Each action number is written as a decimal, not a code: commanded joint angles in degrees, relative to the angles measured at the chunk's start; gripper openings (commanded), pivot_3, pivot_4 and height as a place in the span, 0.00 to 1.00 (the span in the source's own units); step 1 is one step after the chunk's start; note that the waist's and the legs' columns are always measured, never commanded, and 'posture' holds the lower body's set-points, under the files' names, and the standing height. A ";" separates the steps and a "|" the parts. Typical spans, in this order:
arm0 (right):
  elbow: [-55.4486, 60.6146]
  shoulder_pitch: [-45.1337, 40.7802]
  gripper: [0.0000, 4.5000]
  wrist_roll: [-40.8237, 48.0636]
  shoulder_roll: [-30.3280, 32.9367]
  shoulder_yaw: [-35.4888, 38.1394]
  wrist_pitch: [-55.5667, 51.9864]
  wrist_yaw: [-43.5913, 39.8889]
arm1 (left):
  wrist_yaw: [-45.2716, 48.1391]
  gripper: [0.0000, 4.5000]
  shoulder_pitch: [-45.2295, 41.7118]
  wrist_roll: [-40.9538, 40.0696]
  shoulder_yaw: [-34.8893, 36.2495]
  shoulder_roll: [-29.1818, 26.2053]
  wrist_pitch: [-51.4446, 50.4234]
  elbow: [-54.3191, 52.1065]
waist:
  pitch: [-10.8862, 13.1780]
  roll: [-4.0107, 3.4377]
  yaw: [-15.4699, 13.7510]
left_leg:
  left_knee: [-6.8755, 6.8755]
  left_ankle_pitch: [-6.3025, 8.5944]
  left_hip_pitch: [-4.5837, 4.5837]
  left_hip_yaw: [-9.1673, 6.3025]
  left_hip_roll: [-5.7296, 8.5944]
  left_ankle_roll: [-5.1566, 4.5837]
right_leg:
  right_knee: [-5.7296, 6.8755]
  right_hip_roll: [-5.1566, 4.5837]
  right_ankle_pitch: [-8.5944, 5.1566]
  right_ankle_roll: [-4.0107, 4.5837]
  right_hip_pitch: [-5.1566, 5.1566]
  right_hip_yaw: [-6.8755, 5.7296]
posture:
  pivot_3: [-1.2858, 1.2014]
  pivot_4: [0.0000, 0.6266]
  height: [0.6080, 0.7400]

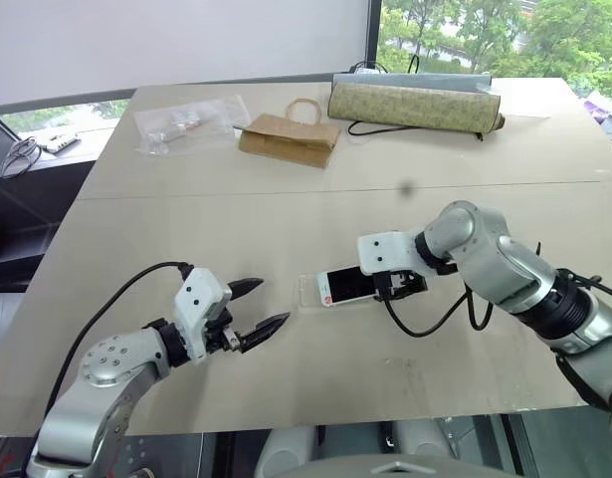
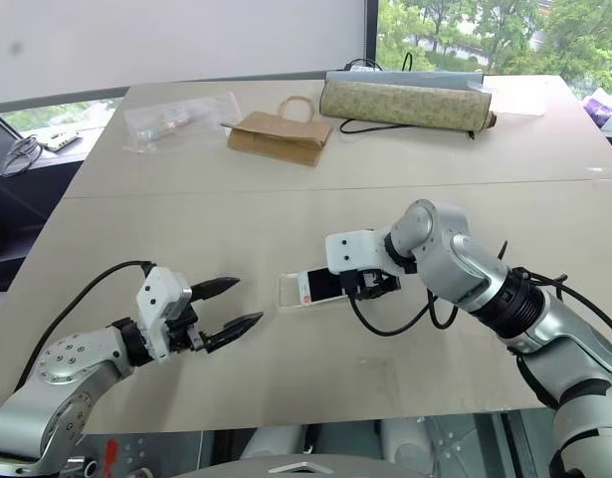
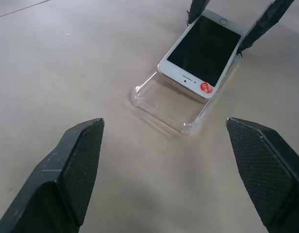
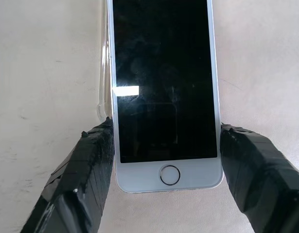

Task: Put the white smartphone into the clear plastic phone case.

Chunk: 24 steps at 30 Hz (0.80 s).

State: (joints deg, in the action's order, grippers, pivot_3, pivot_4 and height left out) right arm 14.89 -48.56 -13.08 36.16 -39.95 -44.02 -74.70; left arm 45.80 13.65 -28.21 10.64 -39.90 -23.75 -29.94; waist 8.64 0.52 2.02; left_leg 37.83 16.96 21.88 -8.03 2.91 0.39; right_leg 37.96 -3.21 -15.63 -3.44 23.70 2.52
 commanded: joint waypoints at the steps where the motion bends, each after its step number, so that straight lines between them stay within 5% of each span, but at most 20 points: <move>1: 3.27 -1.64 0.65 0.88 0.29 0.69 -1.75 -1.07 | -0.37 0.93 -0.88 0.32 -0.38 0.14 0.35 -0.83 | 0.00 0.00 0.01 | 0.00 0.00 0.00 0.00 0.00 0.00 | 0.00 0.00 0.00 0.00 0.00 0.00 | 0.52 0.24 1.00; 12: 4.31 -2.38 0.65 2.50 -0.23 0.87 -4.86 -0.89 | 0.28 0.93 -2.63 0.54 -1.13 0.21 1.10 1.31 | 0.00 0.00 0.03 | 0.00 0.00 0.00 0.00 0.00 0.00 | 0.01 0.00 0.00 0.00 0.00 0.00 | 0.52 0.24 1.00; 14: 4.36 -2.47 0.88 2.82 -0.11 0.89 -4.32 -0.93 | 0.40 0.93 -2.69 0.57 -1.21 0.22 1.32 1.63 | 0.00 0.00 0.04 | 0.00 0.00 0.00 0.00 0.00 0.00 | 0.00 0.00 0.00 0.00 0.00 0.00 | 0.52 0.24 1.00; 16: 4.45 -2.45 0.98 3.01 -0.05 0.88 -4.12 -0.56 | 0.50 0.93 -2.72 0.64 -1.30 0.22 1.58 1.91 | 0.00 0.00 0.05 | 0.00 0.00 -0.01 0.00 0.00 0.00 | 0.01 0.00 0.00 0.00 0.00 0.00 | 0.52 0.24 1.00; 24: 5.83 -2.34 0.98 4.63 0.17 1.77 -6.31 0.22 | 0.83 0.93 -2.46 0.98 -1.41 0.24 2.34 2.46 | 0.00 0.00 0.04 | 0.00 0.00 0.00 0.00 0.00 0.00 | 0.01 0.00 0.00 0.00 0.00 0.00 | 0.52 0.24 1.00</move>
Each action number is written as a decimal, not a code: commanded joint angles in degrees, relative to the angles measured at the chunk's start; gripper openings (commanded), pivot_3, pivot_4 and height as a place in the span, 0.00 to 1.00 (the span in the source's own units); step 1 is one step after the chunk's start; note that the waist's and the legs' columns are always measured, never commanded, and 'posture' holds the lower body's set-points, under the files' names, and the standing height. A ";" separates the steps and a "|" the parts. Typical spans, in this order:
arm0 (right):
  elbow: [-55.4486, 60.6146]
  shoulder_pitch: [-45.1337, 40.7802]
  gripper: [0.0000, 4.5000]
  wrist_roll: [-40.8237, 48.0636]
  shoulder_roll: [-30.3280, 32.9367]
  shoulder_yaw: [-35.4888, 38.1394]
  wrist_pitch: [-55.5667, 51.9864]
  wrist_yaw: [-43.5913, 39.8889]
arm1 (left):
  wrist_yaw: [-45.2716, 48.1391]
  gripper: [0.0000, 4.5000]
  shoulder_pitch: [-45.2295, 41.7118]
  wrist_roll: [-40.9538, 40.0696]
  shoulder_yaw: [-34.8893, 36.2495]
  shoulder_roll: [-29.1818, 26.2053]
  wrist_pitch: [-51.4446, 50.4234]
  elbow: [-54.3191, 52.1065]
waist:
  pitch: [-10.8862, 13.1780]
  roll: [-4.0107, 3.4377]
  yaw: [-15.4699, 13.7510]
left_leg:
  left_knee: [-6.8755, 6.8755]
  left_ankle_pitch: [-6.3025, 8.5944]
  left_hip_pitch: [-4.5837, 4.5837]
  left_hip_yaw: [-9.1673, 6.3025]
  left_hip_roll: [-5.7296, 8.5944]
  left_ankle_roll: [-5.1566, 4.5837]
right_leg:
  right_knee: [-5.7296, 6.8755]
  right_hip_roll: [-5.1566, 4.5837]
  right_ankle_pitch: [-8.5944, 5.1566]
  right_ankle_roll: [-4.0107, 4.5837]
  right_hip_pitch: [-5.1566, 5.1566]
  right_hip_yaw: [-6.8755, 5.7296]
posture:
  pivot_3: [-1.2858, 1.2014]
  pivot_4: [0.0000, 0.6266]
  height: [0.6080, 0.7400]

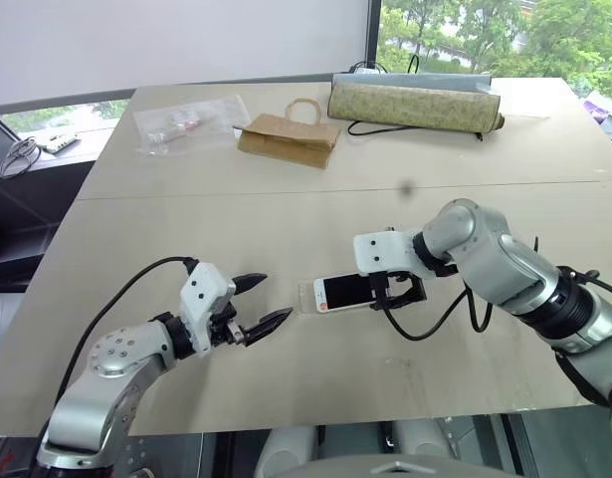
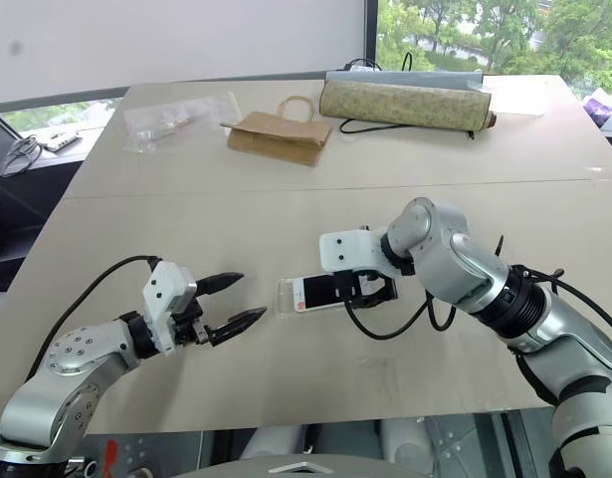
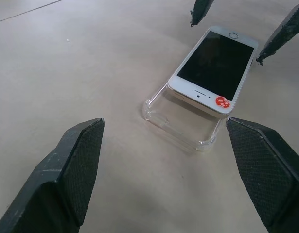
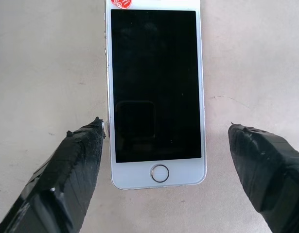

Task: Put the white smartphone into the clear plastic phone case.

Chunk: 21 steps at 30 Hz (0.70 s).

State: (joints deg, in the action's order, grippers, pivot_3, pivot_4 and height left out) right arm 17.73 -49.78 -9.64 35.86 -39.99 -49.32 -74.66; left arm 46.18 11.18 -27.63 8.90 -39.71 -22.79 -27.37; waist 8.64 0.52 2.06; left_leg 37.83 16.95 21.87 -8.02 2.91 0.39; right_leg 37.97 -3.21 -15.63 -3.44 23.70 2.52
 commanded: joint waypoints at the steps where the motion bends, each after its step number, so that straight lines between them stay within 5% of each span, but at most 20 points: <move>1: 3.34 -1.15 0.98 1.59 0.63 2.20 -1.36 0.21 | 0.59 0.93 -0.01 0.51 0.28 0.07 1.56 0.13 | 0.00 0.00 -0.01 | 0.00 0.00 0.00 0.00 0.00 0.00 | 0.00 0.00 0.00 0.00 0.00 0.00 | 0.52 0.24 1.00; 13: 13.44 7.52 0.98 15.48 2.35 18.54 -5.66 4.07 | 4.33 0.93 -2.09 3.88 -2.58 0.17 6.52 6.61 | 0.00 0.01 -0.26 | 0.00 0.00 0.02 -0.02 0.01 0.00 | -0.01 -0.02 0.00 0.00 0.00 -0.01 | 0.52 0.24 1.00; 21: 13.88 16.87 0.98 15.61 7.42 21.63 -5.20 12.28 | 6.83 0.93 -4.22 4.84 -4.05 -0.17 7.96 9.08 | 0.00 0.00 -0.55 | 0.02 0.00 0.01 0.00 0.01 0.00 | 0.02 -0.02 0.00 0.00 -0.01 -0.01 | 0.52 0.24 1.00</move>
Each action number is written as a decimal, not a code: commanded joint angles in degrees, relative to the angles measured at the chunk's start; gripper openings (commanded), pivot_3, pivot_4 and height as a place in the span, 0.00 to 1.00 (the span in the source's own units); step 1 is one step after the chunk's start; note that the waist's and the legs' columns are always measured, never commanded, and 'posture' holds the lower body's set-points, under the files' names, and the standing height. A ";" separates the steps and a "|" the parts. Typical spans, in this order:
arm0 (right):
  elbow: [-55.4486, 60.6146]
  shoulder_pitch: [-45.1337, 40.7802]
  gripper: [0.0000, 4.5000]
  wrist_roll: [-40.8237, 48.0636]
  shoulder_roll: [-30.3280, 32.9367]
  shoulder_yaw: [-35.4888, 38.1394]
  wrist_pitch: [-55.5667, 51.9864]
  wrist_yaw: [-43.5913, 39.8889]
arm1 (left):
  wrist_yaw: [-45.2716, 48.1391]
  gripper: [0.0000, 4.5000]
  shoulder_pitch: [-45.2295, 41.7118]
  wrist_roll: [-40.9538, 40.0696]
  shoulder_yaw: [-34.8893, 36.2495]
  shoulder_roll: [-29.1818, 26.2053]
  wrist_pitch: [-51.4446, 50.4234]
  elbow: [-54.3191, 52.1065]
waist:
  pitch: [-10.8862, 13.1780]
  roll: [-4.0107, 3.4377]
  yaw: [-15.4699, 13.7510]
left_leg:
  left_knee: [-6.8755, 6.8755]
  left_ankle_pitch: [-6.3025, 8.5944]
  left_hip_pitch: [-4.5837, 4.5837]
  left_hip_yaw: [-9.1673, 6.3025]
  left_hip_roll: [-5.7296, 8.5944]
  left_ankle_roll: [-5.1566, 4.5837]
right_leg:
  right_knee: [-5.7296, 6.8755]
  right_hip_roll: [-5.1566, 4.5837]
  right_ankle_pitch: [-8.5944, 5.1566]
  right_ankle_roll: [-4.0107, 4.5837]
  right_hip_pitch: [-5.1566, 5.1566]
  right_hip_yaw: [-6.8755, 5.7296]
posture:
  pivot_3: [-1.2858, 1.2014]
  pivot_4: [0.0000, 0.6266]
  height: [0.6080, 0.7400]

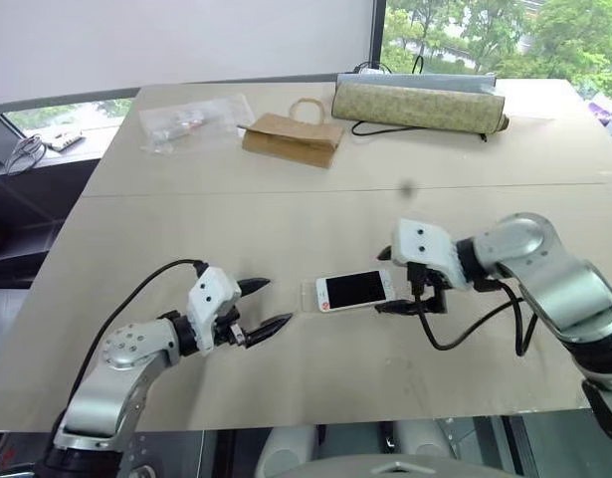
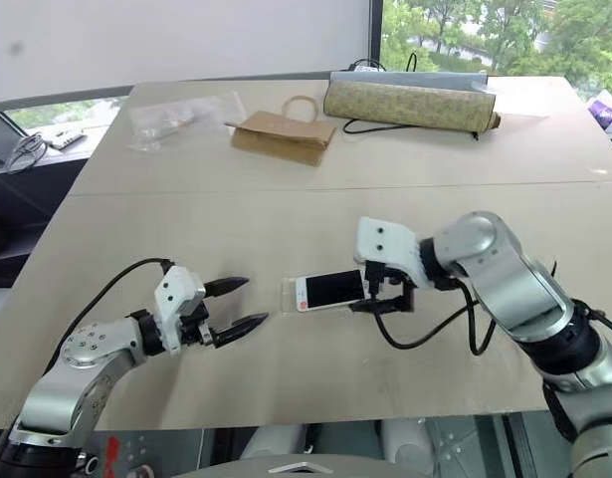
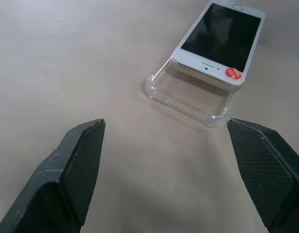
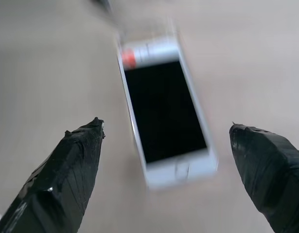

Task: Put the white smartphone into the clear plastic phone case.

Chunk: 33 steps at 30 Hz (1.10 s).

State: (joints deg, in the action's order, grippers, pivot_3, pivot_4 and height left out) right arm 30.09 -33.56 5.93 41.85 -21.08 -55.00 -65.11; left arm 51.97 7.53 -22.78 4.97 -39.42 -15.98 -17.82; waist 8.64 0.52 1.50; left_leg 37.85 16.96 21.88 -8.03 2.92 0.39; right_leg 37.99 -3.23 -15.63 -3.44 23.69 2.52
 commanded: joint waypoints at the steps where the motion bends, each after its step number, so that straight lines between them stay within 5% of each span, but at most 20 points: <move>1: 1.07 1.13 0.98 -0.51 2.23 2.71 1.22 3.70 | 1.17 0.93 -0.80 0.19 -0.35 -0.43 1.22 -0.32 | 0.00 0.00 0.03 | 0.00 0.00 0.00 0.00 0.00 0.00 | 0.01 0.00 0.00 0.00 0.00 0.00 | 0.52 0.24 1.00; 14: -6.61 0.84 0.98 -4.53 3.01 0.28 9.61 10.51 | 4.76 0.93 -4.99 3.34 -2.26 -1.88 4.40 5.20 | 0.00 0.00 -0.12 | 0.01 0.00 0.01 0.00 -0.01 0.00 | 0.01 0.02 0.00 0.00 0.00 -0.01 | 0.52 0.24 1.00; 23: -6.85 1.41 1.00 -4.66 3.10 0.57 10.06 11.31 | 9.52 0.02 -10.34 4.89 -4.55 -2.77 7.07 11.28 | 0.00 0.00 -0.42 | 0.06 0.00 0.03 0.02 0.00 0.00 | 0.00 0.03 0.00 0.00 0.00 -0.01 | 0.52 0.24 1.00; 33: -4.29 2.22 1.00 -3.97 1.26 -0.86 8.59 12.01 | 8.85 0.01 -12.63 8.02 -9.57 -0.15 7.61 12.55 | 0.00 0.00 -0.56 | 0.12 0.00 0.03 0.01 0.00 0.00 | 0.06 0.05 0.00 -0.01 -0.01 -0.01 | 0.52 0.24 1.00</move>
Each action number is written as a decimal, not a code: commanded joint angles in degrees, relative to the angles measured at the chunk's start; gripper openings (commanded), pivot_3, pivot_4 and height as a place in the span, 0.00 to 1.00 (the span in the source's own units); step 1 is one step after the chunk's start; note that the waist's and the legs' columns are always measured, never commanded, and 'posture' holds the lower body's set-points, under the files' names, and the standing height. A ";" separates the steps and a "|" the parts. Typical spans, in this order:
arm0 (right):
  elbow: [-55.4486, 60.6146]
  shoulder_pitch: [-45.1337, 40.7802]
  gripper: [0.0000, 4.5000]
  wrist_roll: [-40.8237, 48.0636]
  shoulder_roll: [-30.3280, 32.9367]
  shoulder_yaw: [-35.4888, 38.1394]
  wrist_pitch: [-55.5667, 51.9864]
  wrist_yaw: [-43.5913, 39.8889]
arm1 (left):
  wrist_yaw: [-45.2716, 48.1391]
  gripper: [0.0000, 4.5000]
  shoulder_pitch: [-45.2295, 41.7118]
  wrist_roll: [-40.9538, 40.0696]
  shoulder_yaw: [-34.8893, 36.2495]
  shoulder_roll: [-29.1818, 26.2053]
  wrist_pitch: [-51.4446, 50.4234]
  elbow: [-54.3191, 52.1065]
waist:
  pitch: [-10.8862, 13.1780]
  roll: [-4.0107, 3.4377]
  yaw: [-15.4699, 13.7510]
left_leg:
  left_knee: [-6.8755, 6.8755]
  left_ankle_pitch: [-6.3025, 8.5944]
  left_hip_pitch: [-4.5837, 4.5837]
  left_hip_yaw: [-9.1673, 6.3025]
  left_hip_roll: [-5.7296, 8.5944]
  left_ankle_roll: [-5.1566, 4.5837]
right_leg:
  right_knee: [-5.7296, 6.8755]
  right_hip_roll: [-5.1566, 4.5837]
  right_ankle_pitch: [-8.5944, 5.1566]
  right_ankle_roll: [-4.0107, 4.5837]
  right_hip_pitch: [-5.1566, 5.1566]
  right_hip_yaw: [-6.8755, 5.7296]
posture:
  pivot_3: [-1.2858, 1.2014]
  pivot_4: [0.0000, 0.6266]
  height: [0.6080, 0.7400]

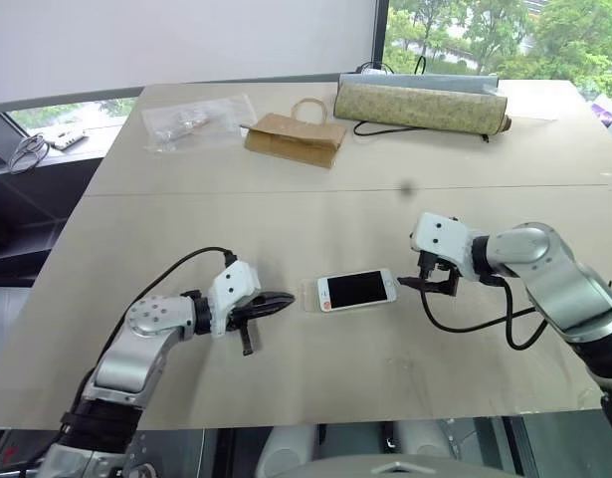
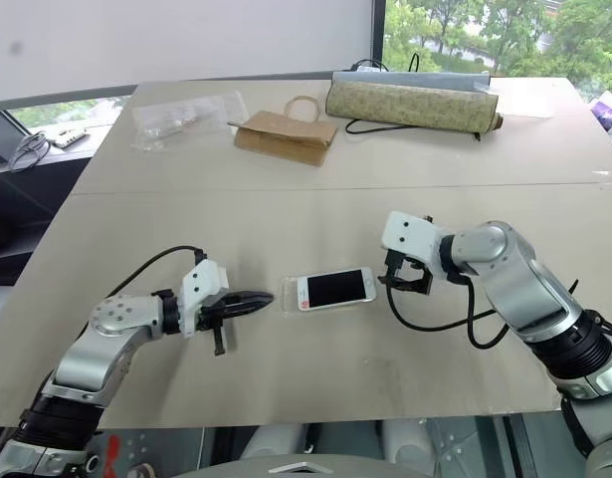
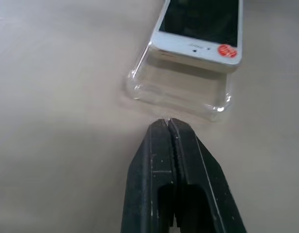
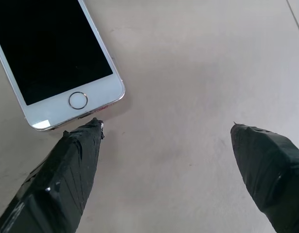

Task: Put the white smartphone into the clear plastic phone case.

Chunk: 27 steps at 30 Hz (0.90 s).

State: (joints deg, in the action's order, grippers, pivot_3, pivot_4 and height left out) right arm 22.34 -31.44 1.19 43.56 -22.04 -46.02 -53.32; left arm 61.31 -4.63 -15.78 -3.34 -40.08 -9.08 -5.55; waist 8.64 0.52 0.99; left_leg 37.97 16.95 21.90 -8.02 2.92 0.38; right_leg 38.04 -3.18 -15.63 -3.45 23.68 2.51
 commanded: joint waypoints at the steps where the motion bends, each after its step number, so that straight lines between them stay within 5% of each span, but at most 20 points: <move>1: 4.25 0.23 1.00 1.11 -0.65 0.10 -0.89 0.03 | -0.80 0.01 -0.67 1.46 -1.53 0.78 0.63 0.45 | 0.00 0.00 -0.06 | 0.00 0.00 0.00 0.00 0.00 0.00 | 0.01 0.00 0.00 0.00 0.00 0.00 | 0.52 0.24 1.00; 15: 6.58 0.19 1.00 3.00 -0.68 1.53 -3.29 0.72 | -1.65 0.01 -1.32 1.99 -2.10 2.45 -0.09 0.75 | -0.06 -0.03 -0.80 | 0.27 0.00 -0.01 -0.11 0.09 -0.01 | 0.03 -0.04 0.05 -0.09 -0.20 -0.11 | 0.52 0.24 1.00; 19: 11.01 -0.94 1.00 13.34 -3.95 7.98 -7.91 -2.48 | -1.46 0.01 -1.13 1.69 -1.75 2.30 -0.13 0.75 | -0.07 -0.05 -0.77 | 0.27 0.00 0.00 -0.12 0.09 -0.01 | 0.03 -0.05 0.05 -0.09 -0.20 -0.11 | 0.52 0.24 1.00; 27: 0.61 -3.89 1.00 7.59 -12.48 -4.29 3.38 1.38 | -1.20 0.01 -1.26 0.19 -1.83 3.04 -1.79 -0.07 | -0.16 -0.07 -0.61 | 0.30 0.00 -0.04 -0.17 0.12 -0.01 | 0.04 -0.05 0.05 -0.09 -0.25 -0.16 | 0.52 0.24 1.00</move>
State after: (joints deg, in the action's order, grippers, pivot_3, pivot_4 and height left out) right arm 24.07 -33.44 9.55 32.15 -26.27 -45.06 -53.00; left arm 59.92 -5.91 -15.11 -4.40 -37.42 -10.37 -4.95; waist 8.47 0.45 0.38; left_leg 38.28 16.95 21.87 -8.18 3.05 0.37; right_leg 38.09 -3.23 -15.58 -3.54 23.44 2.35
